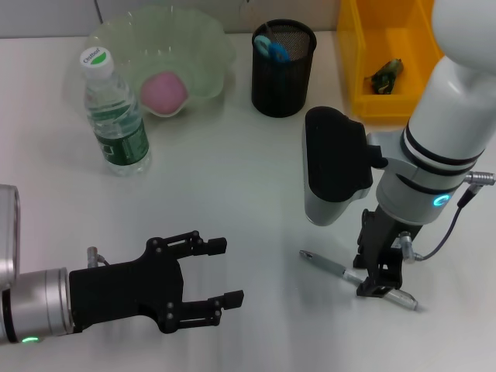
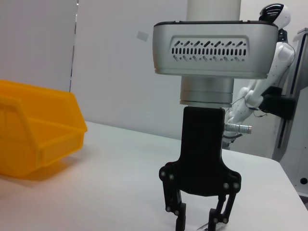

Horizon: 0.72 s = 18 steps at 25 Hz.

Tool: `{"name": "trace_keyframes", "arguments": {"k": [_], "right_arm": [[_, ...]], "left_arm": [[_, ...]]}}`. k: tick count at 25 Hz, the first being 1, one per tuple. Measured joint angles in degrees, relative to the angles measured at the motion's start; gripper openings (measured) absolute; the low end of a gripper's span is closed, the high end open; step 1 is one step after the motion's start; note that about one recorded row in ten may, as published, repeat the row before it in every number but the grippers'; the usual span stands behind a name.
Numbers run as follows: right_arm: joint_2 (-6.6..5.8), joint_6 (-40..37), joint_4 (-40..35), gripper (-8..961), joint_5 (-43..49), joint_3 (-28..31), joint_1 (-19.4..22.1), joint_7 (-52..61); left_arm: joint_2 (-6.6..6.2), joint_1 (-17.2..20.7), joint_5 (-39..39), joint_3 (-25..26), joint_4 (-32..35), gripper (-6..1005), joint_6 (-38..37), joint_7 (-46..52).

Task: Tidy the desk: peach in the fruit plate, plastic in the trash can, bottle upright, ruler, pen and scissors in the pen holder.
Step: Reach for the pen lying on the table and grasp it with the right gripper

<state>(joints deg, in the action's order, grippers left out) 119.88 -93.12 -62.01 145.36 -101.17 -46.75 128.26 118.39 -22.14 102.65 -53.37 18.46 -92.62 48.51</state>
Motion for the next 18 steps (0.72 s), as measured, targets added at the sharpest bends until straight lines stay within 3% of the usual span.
{"name": "trace_keyframes", "arguments": {"k": [18], "right_arm": [[0.00,1.58,-0.76,312,-0.01,-3.72,0.52,-0.45]], "left_arm": [[0.00,-0.17,0.00,0.06,0.10,768,0.12,0.08]]}}
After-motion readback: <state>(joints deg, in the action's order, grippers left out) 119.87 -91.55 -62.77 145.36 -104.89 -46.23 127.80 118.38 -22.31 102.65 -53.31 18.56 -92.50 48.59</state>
